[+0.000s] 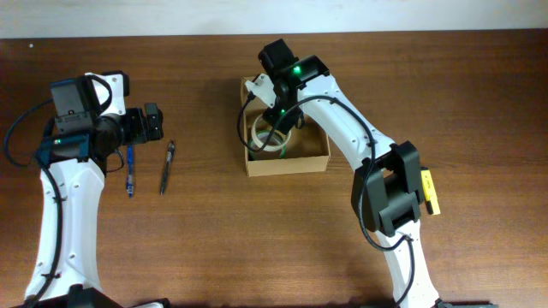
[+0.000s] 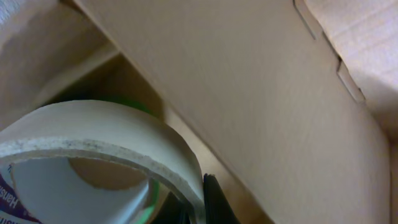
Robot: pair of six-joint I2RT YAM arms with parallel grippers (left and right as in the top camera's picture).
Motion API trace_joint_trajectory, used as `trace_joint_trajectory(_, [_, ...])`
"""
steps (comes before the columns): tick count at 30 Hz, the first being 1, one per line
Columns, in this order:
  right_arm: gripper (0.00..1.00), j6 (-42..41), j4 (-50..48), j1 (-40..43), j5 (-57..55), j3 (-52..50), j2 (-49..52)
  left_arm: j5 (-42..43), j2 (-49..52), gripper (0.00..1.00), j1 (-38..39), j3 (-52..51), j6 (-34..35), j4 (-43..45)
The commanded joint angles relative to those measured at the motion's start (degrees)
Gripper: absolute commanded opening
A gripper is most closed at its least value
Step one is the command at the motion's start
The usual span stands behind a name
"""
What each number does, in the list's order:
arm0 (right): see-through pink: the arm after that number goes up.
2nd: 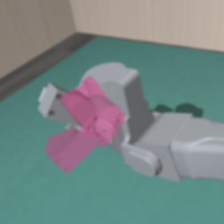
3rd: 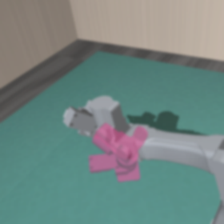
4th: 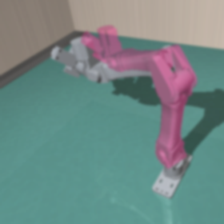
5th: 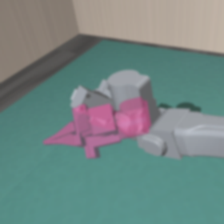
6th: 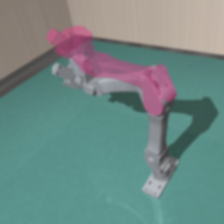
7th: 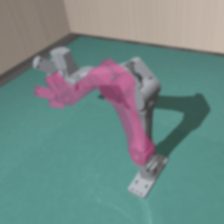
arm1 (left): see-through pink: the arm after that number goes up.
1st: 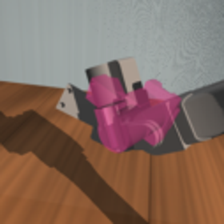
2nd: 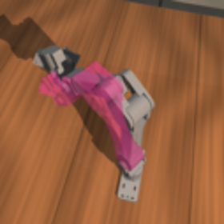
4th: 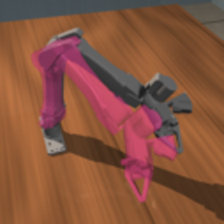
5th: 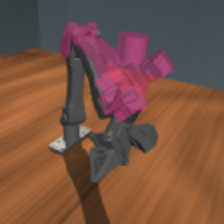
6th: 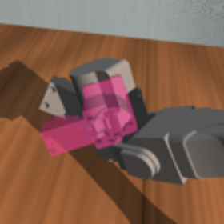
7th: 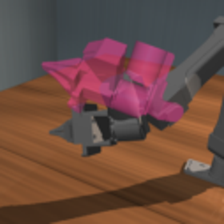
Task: Pack container
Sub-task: 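Carry the white tape into the box and release it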
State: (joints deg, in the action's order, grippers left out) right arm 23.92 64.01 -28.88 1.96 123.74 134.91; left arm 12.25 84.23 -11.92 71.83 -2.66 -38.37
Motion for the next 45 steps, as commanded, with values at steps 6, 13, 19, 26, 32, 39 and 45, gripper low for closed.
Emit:
trace_joint_trajectory(6, [0.25,-0.92,-1.25,-0.39,0.81,0.17,1.44,0.83,0.37,0.99,-0.13,0.85,-1.09,-0.07])
trace_joint_trajectory(13, [0.39,-0.87,2.43,-0.85,0.81,1.66,0.63,0.83,0.37,0.99,-0.13,0.85,-1.09,-0.07])
trace_joint_trajectory(19, [0.44,-0.87,6.45,-0.76,-1.31,6.32,-6.08,0.83,0.37,0.99,-0.13,0.85,-1.09,-0.07])
trace_joint_trajectory(26, [0.54,-3.48,7.78,2.99,-5.68,6.99,-22.23,0.83,0.37,0.99,-0.13,0.85,-1.09,-0.07])
trace_joint_trajectory(32, [0.58,-8.09,7.15,14.47,-5.22,6.43,-32.68,0.83,0.37,0.99,-0.13,0.85,-1.09,-0.07])
trace_joint_trajectory(39, [0.58,-17.73,5.44,32.09,1.07,-6.34,-38.60,0.83,0.37,0.99,-0.13,0.85,-1.09,-0.07])
trace_joint_trajectory(45, [0.56,-22.95,3.89,42.36,4.07,-27.78,-38.03,0.83,0.37,0.99,-0.13,0.85,-1.09,-0.07])
